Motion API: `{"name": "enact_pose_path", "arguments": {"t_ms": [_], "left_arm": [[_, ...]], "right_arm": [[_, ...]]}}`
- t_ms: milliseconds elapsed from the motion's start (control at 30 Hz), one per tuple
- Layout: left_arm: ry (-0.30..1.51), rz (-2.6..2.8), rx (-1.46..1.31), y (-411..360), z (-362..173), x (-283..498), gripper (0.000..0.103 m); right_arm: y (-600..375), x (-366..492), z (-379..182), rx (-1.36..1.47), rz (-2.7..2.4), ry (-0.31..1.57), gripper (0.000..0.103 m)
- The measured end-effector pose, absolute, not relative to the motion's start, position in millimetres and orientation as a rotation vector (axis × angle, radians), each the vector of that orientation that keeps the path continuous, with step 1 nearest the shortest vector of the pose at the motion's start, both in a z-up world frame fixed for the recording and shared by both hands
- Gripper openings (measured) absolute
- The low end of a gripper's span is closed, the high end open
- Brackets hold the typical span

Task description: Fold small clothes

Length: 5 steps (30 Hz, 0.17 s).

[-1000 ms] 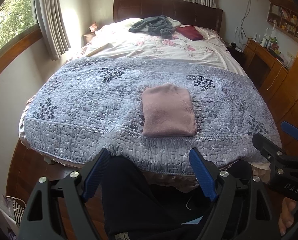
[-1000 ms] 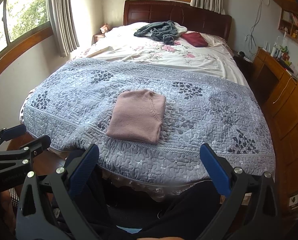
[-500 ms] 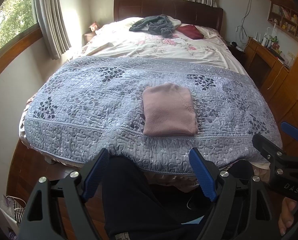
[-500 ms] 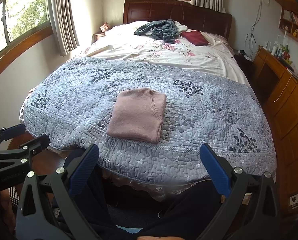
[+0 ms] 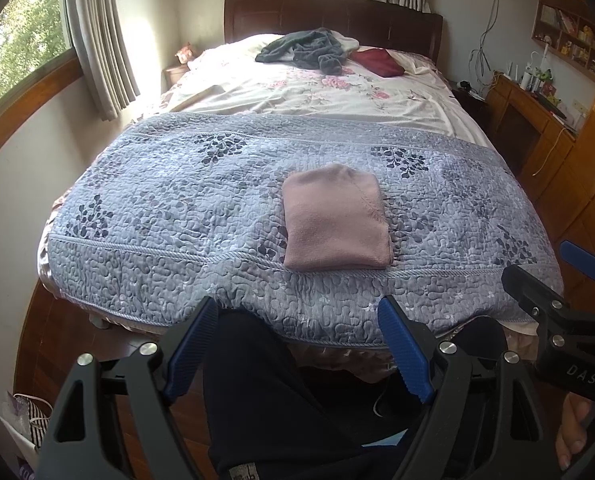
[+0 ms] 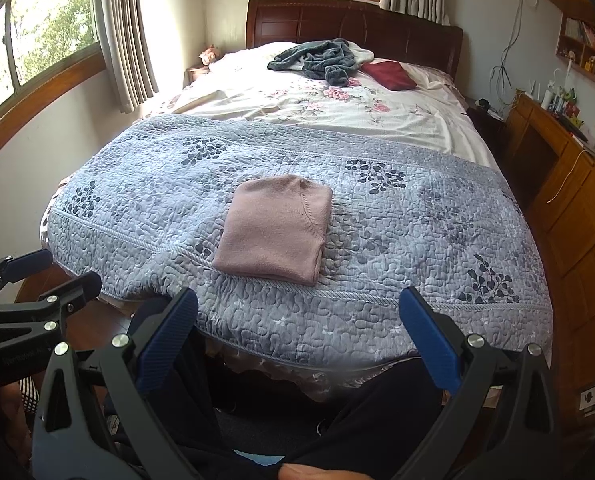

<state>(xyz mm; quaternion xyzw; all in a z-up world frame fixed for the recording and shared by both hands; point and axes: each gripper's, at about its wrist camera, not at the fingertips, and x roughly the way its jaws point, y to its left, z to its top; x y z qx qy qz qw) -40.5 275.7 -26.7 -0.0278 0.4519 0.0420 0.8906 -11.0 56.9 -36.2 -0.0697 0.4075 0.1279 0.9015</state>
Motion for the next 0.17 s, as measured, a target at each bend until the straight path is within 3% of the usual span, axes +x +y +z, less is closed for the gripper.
{"name": "enact_pose_path", "arguments": {"t_ms": [167], "left_arm": [[0.937, 0.09, -0.053, 274.0, -25.8, -40.7, 0.083]], "right_arm": [[56.3, -11.8, -37.6, -0.141, 0.271, 0.853, 0.1]]}}
